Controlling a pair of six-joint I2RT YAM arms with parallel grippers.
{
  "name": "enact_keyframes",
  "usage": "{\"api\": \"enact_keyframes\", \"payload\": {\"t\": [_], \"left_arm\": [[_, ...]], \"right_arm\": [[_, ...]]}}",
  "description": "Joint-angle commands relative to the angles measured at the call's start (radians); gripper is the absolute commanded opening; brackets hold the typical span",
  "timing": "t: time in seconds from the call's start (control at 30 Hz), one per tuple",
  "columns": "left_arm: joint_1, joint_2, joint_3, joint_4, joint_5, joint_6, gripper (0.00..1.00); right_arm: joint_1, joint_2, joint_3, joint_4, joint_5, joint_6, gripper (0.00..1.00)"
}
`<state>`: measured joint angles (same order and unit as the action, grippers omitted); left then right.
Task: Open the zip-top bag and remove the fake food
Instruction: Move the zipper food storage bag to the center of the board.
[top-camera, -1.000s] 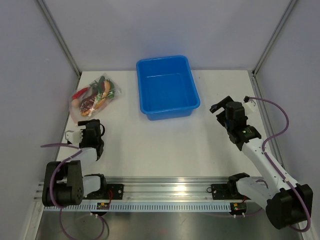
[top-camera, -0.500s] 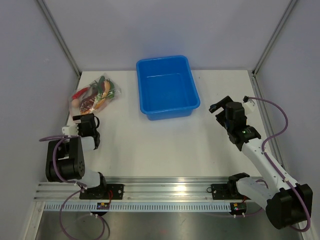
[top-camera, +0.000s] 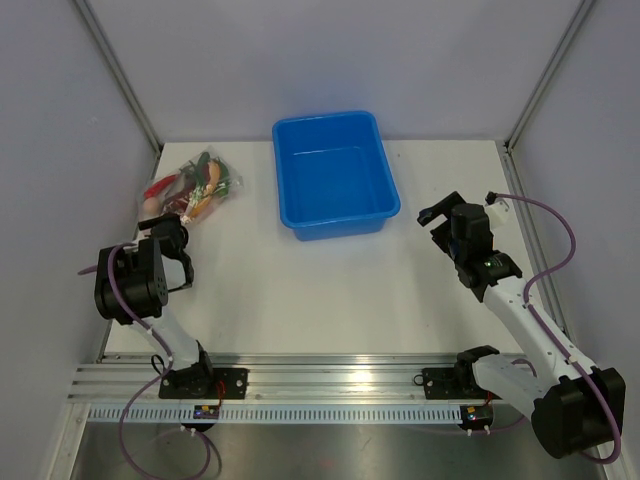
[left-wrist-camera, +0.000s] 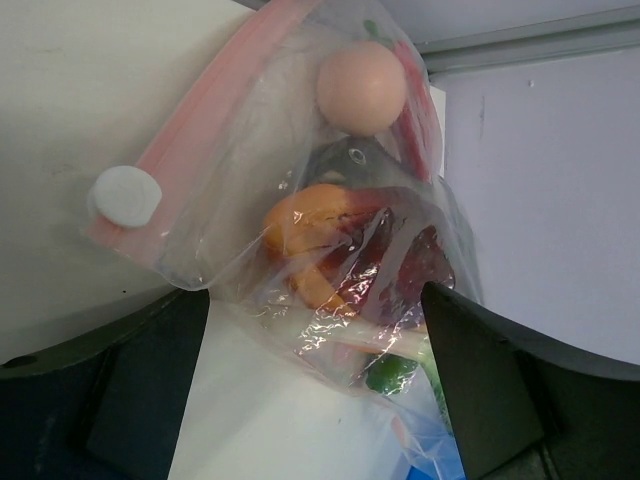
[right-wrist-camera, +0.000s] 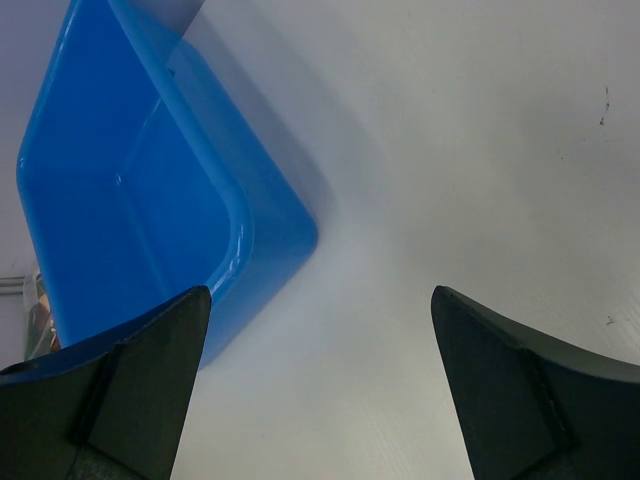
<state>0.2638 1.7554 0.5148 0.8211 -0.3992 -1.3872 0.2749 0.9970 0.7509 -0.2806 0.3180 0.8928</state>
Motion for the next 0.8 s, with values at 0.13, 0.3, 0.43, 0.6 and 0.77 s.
{"api": "enact_keyframes", "payload": {"t": [0.13,0.3,0.43,0.6,0.77], "left_arm": [[0.005,0.032,0.044,0.007,-0.004,0.063,0.8],[0.011,0.059,0.067,0.032,0.019,0.077,0.53],[0.017,0.069,0.057,0.087,0.072,0.096,0.22],[0.017,0.047,0.051,0.105,0.135,0.131,0.0],[-0.011,-0.065,0.008,0.044,0.073,0.152,0.0]], "right_arm": [[0.004,-0.023,-0.002,0.037,-0.03,-0.005,0.99],[0.004,-0.026,-0.005,0.037,-0.03,-0.002,1.0],[0.003,-0.026,-0.005,0.037,-0.03,-0.002,0.99],[0.004,-0.026,-0.005,0.037,-0.023,-0.002,0.99],[0.004,-0.015,-0.001,0.034,-0.028,0.0,0.99]]}}
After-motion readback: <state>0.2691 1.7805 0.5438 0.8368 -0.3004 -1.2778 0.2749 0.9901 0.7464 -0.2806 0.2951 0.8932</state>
